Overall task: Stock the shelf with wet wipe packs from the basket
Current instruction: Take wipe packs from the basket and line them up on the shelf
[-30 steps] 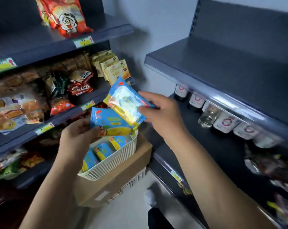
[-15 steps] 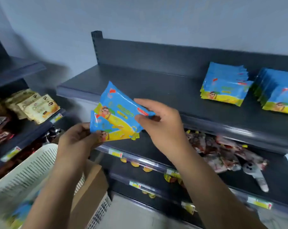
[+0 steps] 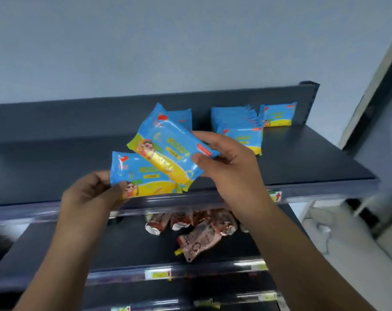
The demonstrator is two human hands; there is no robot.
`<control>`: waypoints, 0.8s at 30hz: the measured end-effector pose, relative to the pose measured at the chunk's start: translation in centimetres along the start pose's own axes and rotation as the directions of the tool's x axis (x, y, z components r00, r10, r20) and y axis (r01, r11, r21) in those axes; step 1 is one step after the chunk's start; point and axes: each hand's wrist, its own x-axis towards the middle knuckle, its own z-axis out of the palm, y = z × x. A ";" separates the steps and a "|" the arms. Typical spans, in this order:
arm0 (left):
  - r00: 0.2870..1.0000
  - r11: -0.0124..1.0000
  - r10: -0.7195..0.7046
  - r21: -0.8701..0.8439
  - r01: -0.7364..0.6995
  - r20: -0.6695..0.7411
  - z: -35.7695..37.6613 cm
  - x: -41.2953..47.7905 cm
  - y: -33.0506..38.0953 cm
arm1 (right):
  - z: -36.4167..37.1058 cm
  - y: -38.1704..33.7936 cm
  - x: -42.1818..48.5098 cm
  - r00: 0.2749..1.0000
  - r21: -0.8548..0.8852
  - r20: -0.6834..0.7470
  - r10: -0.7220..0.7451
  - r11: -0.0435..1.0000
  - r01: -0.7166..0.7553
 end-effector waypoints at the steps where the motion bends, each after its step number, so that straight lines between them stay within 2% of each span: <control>1: 1.000 1.000 -0.006 -0.013 0.006 0.008 2.0 -0.1 0.2 | -1.8 -0.1 0.7 1.000 -0.006 -0.008 0.003 1.000 -0.003; 5: 0.999 0.999 -0.025 -0.045 0.027 0.044 10.3 -0.9 0.9 | -8.6 -0.1 3.1 0.999 -0.054 -0.023 -0.023 0.998 0.022; 13: 0.987 0.996 -0.053 -0.063 0.063 0.151 24.5 -3.3 2.0 | -20.6 -0.4 7.8 0.996 -0.129 0.063 -0.056 0.990 0.064; 18: 0.970 0.996 -0.088 -0.010 0.092 0.225 32.2 -3.7 1.5 | -26.7 -0.7 10.9 0.999 -0.115 -0.002 -0.035 0.993 0.034; 21: 0.960 0.988 -0.118 0.126 0.088 0.255 35.3 -3.3 0.2 | -29.9 0.8 14.2 0.998 -0.229 -0.038 -0.045 0.973 0.035; 24: 0.954 0.979 -0.144 0.181 0.098 0.263 37.2 -2.7 -0.4 | -32.8 3.6 18.4 0.998 -0.437 -0.051 -0.034 0.899 0.008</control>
